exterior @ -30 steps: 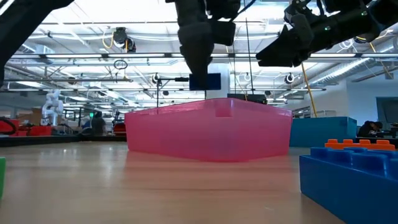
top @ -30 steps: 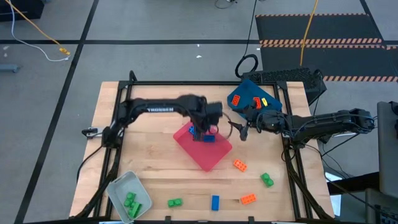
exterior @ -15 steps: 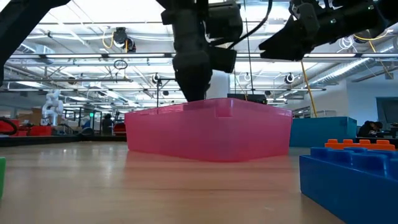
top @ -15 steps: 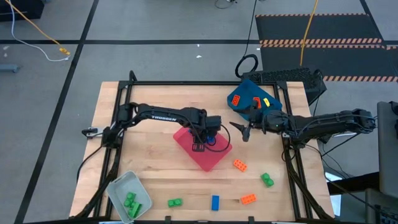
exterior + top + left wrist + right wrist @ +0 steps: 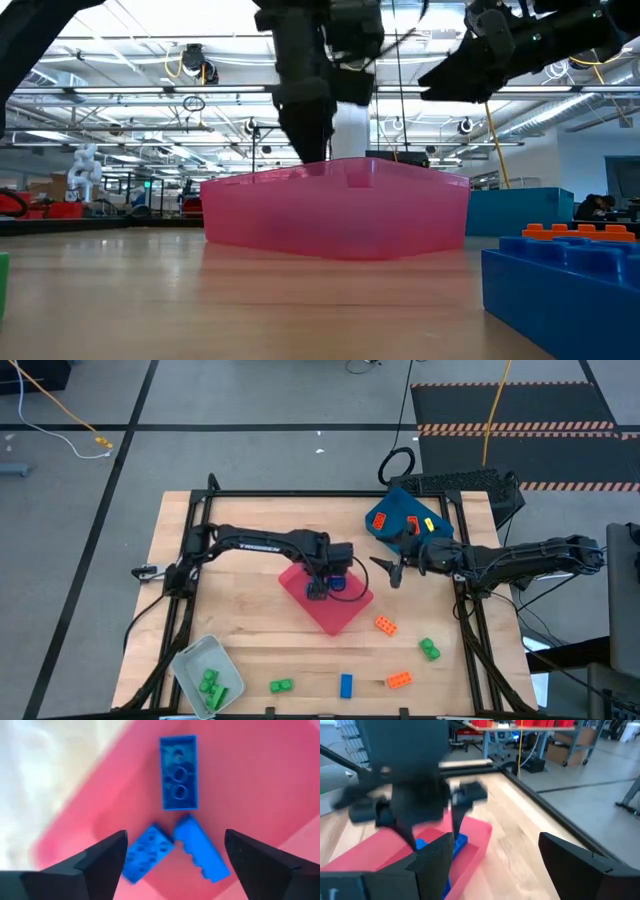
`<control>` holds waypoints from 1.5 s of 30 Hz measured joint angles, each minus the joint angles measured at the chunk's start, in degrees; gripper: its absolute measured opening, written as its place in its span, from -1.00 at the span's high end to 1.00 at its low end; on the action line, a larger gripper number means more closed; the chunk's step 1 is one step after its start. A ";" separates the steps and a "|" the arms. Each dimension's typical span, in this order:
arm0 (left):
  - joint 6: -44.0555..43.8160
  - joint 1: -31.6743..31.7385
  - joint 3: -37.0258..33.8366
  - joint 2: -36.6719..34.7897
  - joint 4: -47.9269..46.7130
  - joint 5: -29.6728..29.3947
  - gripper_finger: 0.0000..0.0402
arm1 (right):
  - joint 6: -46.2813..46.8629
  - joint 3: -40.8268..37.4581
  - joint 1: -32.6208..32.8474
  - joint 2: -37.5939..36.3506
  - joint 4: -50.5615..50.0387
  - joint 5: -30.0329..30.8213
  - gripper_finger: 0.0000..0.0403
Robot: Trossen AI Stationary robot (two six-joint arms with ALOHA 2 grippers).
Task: Sort & place blocks by color
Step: Put the orange game piece into the blue bin
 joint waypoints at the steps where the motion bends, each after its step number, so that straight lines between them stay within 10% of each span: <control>1: 0.15 0.26 0.01 -0.70 0.36 -0.78 -0.69 | 0.59 0.00 0.00 0.00 -0.59 0.02 -0.42; 12: 7.72 9.23 -0.32 -10.80 11.25 -6.77 -0.57 | 9.15 0.00 0.05 0.01 -7.79 -0.36 -0.42; 17: 10.14 16.05 -3.48 -11.26 23.49 1.49 -0.47 | 9.76 0.00 0.65 -0.23 -7.36 -4.94 -0.42; 35: 1.47 25.22 -44.20 -32.95 78.50 13.54 -0.38 | 5.18 -0.70 -0.49 -0.42 -13.74 -1.56 -0.42; 45: 2.05 25.34 -53.84 -47.32 82.50 17.88 -0.39 | 12.89 8.05 0.80 3.96 -29.38 -7.86 -0.42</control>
